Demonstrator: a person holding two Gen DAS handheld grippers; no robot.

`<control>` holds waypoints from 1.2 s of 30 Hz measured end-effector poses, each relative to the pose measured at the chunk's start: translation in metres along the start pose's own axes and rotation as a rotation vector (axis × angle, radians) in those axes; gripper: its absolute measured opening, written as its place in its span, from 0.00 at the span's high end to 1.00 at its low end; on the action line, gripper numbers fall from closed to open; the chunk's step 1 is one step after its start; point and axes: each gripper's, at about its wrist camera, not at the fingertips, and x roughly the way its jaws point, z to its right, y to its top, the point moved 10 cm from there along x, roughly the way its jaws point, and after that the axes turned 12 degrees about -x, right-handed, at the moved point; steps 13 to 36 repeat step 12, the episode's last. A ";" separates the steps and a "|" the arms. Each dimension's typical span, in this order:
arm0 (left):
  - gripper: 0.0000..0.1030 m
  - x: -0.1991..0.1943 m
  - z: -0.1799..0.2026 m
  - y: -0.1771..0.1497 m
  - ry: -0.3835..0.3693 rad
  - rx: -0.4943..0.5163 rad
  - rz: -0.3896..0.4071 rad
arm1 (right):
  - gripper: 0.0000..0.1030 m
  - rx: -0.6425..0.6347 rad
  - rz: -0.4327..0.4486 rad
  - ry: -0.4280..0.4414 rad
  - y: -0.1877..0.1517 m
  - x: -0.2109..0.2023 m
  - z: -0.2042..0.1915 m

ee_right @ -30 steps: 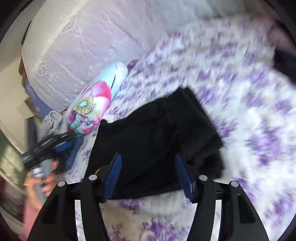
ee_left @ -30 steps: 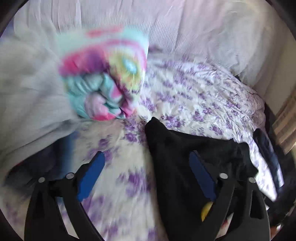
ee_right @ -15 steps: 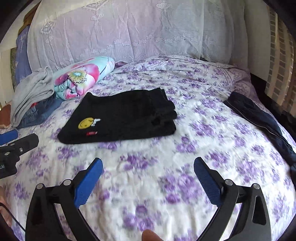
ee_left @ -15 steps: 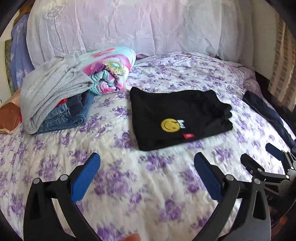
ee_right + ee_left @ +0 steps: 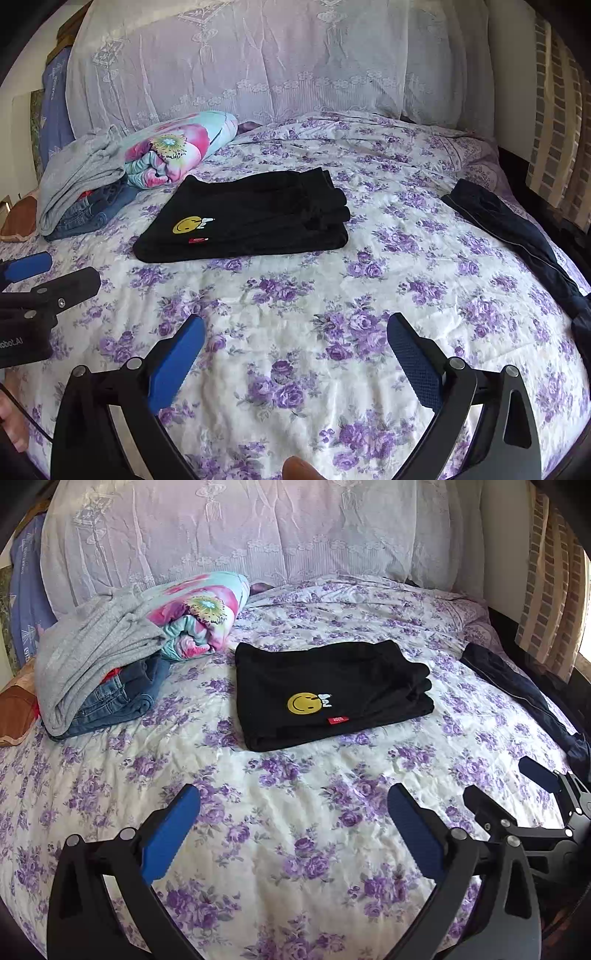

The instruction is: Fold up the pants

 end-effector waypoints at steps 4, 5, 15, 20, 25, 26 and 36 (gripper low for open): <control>0.04 -0.004 0.003 0.000 0.004 0.013 0.015 | 0.03 0.001 -0.003 0.005 -0.001 0.000 -0.001; 0.04 -0.006 0.003 0.001 0.011 0.019 0.024 | 0.03 0.001 -0.004 0.004 -0.001 0.000 -0.001; 0.04 -0.008 -0.002 0.003 0.034 0.015 0.032 | 0.03 0.000 -0.004 0.010 -0.003 -0.002 -0.002; 0.04 -0.008 -0.002 0.003 0.034 0.015 0.032 | 0.03 0.000 -0.004 0.010 -0.003 -0.002 -0.002; 0.04 -0.008 -0.002 0.003 0.034 0.015 0.032 | 0.03 0.000 -0.004 0.010 -0.003 -0.002 -0.002; 0.04 -0.008 -0.002 0.003 0.034 0.015 0.032 | 0.03 0.000 -0.004 0.010 -0.003 -0.002 -0.002; 0.04 -0.008 -0.002 0.003 0.034 0.015 0.032 | 0.03 0.000 -0.004 0.010 -0.003 -0.002 -0.002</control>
